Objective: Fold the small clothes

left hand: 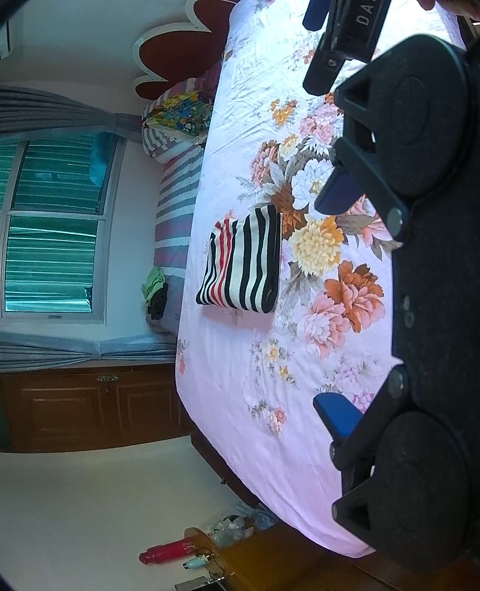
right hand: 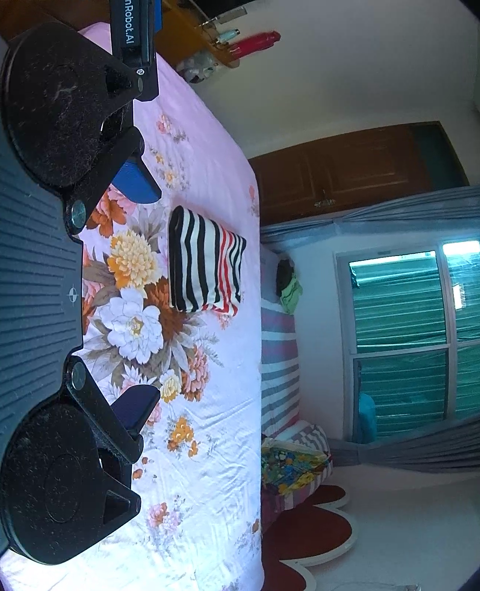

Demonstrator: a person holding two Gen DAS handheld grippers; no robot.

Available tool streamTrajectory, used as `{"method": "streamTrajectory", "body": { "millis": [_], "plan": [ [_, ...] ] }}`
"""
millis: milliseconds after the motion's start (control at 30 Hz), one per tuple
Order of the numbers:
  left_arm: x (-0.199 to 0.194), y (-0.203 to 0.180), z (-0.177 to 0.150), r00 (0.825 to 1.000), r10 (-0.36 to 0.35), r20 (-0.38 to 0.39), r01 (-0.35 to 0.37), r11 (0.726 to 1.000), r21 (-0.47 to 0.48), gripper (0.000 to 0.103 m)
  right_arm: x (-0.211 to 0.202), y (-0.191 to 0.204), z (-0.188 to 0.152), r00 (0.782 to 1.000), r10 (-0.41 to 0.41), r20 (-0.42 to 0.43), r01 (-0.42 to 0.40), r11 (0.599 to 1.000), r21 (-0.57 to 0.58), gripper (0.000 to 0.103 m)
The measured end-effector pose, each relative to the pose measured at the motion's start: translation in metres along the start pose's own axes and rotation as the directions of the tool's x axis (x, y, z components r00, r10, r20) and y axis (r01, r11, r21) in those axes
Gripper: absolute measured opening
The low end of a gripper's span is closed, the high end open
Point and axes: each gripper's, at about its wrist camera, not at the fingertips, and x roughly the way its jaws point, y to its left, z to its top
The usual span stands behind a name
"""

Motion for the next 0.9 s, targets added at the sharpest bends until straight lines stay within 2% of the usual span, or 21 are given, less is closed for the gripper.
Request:
{"method": "streamTrajectory", "body": {
  "millis": [900],
  "plan": [
    [0.003,-0.009,0.000,1.000,0.008,-0.007,-0.008,1.000,0.010,0.102,0.013,-0.014,0.000,0.999,0.020,-0.033,-0.019,0.999,0.030,0.103]
  ]
}}
